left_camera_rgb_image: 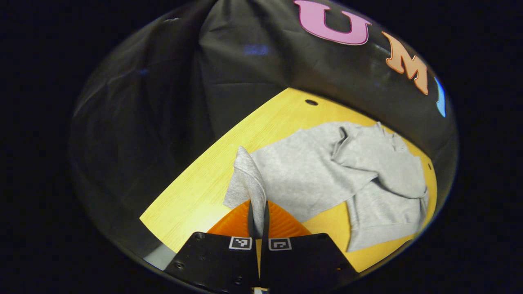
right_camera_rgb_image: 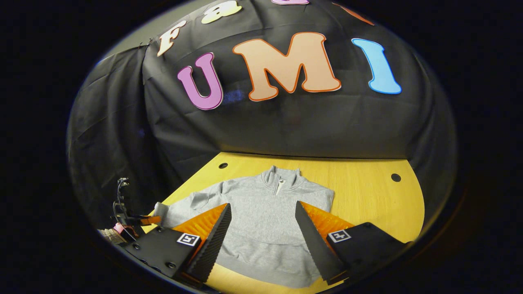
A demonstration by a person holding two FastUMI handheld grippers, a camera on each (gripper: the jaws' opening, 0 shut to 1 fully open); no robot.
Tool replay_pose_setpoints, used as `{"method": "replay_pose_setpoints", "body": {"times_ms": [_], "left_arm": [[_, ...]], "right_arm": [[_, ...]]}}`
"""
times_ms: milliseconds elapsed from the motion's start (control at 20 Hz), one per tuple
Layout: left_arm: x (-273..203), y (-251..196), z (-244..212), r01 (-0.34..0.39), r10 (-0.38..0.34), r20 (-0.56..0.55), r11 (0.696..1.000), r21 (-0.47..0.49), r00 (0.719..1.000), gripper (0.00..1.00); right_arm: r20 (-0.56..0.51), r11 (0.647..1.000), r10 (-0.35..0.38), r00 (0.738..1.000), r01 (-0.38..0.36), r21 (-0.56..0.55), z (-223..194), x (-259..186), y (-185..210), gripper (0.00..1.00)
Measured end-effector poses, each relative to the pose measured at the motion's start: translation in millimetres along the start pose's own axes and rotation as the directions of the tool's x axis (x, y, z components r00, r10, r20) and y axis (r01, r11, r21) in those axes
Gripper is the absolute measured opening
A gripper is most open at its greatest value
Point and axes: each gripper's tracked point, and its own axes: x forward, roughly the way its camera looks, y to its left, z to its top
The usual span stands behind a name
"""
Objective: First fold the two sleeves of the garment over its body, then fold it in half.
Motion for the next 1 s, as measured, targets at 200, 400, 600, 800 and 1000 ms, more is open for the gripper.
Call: {"method": "replay_pose_setpoints", "body": {"times_ms": [200,400,600,800,1000], "left_arm": [[-19,-56,42,0.131,-0.131,0.069,0.991,0.014,0.989,0.01],[-36,-118,82,0.248,-0.254,0.120,0.967,0.060,0.960,0.00],[-47,-196,111,0.378,-0.398,0.141,0.914,0.150,0.906,0.00],[-50,-276,120,0.481,-0.523,0.101,0.831,0.280,0.846,0.00],[-64,-360,108,0.580,-0.644,0.033,0.709,0.402,0.764,0.00]], "right_arm": [[0.020,1.000,-0.021,1.000,0.020,0.023,1,-13,-8,0.98],[0.042,0.997,-0.050,0.998,0.047,0.064,0,-27,-20,0.98],[0.057,0.994,-0.090,0.994,0.086,0.066,3,-43,-36,0.98],[0.061,0.990,-0.102,0.993,0.095,0.105,3,-62,-51,0.98],[0.071,0.985,-0.135,0.988,0.126,0.122,5,-76,-66,0.98]]}}
